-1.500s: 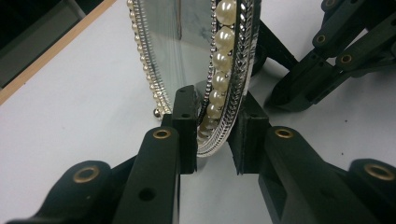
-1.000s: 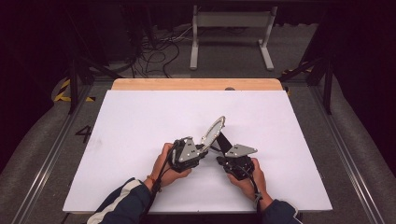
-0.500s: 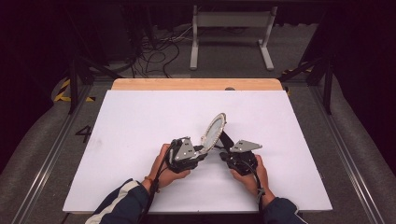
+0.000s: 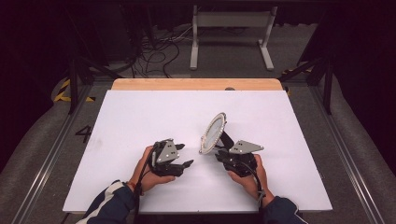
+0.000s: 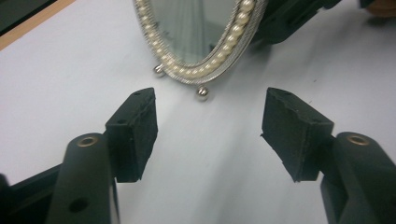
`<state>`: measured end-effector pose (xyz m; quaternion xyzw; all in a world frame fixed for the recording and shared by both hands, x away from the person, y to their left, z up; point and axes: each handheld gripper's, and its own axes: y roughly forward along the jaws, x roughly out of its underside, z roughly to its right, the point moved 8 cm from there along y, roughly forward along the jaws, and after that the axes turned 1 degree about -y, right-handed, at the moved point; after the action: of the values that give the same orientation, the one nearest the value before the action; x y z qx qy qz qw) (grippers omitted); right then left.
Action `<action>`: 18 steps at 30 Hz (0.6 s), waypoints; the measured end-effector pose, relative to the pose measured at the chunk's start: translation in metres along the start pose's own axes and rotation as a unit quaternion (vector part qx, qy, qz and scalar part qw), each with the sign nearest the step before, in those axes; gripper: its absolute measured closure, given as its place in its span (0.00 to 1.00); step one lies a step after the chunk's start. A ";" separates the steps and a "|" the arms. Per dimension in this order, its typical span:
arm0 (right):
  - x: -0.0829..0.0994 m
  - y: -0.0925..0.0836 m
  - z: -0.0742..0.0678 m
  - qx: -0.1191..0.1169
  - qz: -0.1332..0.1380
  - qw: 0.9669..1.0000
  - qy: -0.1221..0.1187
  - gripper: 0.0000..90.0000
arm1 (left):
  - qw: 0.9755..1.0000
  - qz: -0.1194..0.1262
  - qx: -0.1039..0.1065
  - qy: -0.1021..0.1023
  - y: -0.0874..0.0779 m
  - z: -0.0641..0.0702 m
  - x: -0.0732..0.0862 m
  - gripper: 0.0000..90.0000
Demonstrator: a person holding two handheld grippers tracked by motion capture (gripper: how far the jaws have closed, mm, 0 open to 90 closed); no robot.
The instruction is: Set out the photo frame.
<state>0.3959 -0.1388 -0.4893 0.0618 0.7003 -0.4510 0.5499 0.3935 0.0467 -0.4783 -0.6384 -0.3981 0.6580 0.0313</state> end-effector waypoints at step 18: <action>-0.017 0.005 -0.021 -0.003 0.025 1.000 -0.005 0.54 | 0.998 -0.018 -0.036 -0.047 -0.049 0.000 0.054 0.22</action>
<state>0.3900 -0.1140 -0.4786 0.0757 0.6971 -0.4356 0.5645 0.3607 0.1099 -0.4946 -0.6003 -0.4336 0.6720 0.0013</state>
